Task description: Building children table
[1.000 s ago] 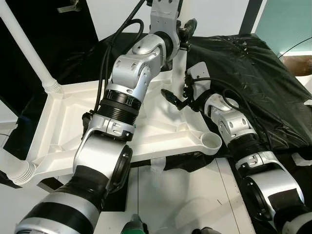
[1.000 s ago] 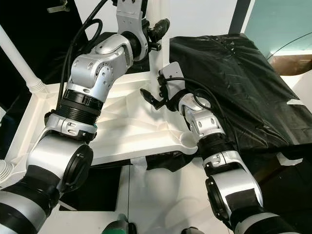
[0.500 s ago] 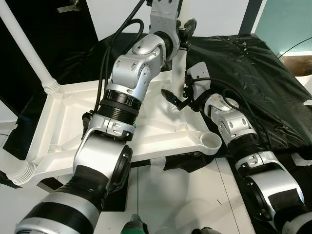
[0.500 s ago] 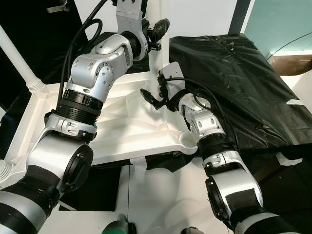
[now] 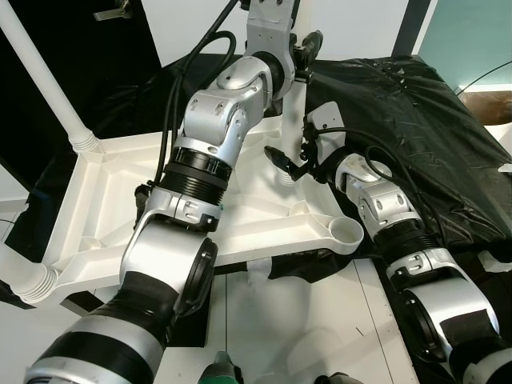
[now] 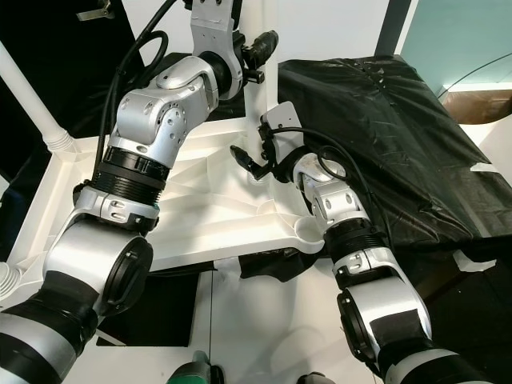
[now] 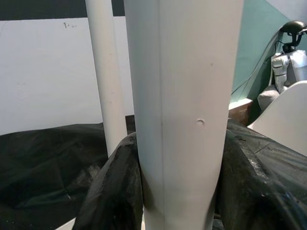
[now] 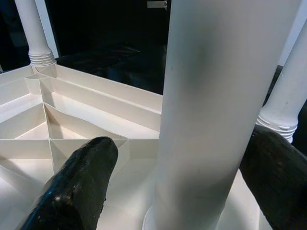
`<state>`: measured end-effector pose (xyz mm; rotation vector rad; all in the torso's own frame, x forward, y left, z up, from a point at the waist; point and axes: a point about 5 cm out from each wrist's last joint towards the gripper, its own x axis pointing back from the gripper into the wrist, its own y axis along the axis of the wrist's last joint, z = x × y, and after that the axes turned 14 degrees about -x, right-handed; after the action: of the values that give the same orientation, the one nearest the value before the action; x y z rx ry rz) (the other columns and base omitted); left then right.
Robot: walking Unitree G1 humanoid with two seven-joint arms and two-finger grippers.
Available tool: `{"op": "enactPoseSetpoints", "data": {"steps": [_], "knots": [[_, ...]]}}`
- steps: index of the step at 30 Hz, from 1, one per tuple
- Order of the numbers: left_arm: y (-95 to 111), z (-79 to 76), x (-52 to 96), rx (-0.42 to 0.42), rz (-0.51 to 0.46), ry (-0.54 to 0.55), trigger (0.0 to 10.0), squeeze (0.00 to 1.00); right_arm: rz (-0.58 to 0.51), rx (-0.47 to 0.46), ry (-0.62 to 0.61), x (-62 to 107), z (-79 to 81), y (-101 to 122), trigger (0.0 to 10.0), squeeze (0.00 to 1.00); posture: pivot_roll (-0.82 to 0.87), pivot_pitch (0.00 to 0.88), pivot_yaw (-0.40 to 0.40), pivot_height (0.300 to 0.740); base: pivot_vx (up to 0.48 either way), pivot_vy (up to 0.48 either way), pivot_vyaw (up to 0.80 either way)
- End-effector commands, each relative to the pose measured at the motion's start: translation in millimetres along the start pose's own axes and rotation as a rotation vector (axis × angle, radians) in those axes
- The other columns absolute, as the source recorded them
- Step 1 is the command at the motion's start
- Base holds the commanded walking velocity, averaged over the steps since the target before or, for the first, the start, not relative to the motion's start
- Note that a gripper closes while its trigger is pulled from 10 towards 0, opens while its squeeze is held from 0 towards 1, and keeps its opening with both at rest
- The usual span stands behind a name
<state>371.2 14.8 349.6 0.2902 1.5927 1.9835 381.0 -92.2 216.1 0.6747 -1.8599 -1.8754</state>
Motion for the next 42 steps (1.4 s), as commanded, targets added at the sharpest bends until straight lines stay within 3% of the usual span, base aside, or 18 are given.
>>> {"op": "enactPoseSetpoints", "data": {"steps": [1, 18, 19, 20, 24, 35, 42], "knots": [[9.3, 0.7, 0.1, 0.0, -0.039, -0.025, 10.0, 0.0, 0.005, -0.009, 0.019, 3.6, -2.3, -0.5, 10.0, 0.0, 0.05, 0.0, 0.033, 0.74, 0.0, 0.0, 0.0], [9.3, 0.7, 0.1, 0.0, -0.039, -0.025, 10.0, 0.0, 0.005, -0.009, 0.019, 3.6, -2.3, -0.5, 10.0, 0.0, 0.05, 0.0, 0.033, 0.74, 0.0, 0.0, 0.0], [10.7, -1.9, -0.5, -0.028, -0.032, 0.004, 10.0, 0.0, 0.007, -0.007, -0.006, 0.8, -0.4, -3.3, 10.0, 0.0, 0.05, 0.0, 0.0, 0.74, 0.0, 0.0, 0.0], [18.7, -14.8, -1.6, -0.029, -0.031, 0.017, 10.0, 0.0, 0.006, 0.005, -0.108, -8.6, -6.4, -6.2, 10.0, 0.0, 0.07, 0.0, 0.0, 0.74, 0.0, 0.0, 0.0], [30.1, -32.3, -1.5, -0.025, -0.034, 0.023, 10.0, 0.0, 0.007, 0.025, -0.24, -18.7, -13.2, -8.9, 10.0, 0.0, 0.07, 0.0, 0.0, 0.74, 0.0, 0.0, 0.0], [30.2, -33.4, -1.2, -0.008, -0.035, 0.007, 10.0, 0.0, 0.002, 0.038, -0.23, -18.6, -13.4, -8.5, 10.0, 0.0, 0.07, 0.0, 0.0, 0.74, 0.0, 0.0, 0.0], [41.4, -48.5, 6.8, 0.019, -0.044, -0.024, 10.0, 0.0, -0.048, 0.078, -0.151, -23.5, -5.6, -3.3, 10.0, 0.0, 0.07, 0.0, 0.0, 0.74, 0.0, 0.0, 0.0]]}}
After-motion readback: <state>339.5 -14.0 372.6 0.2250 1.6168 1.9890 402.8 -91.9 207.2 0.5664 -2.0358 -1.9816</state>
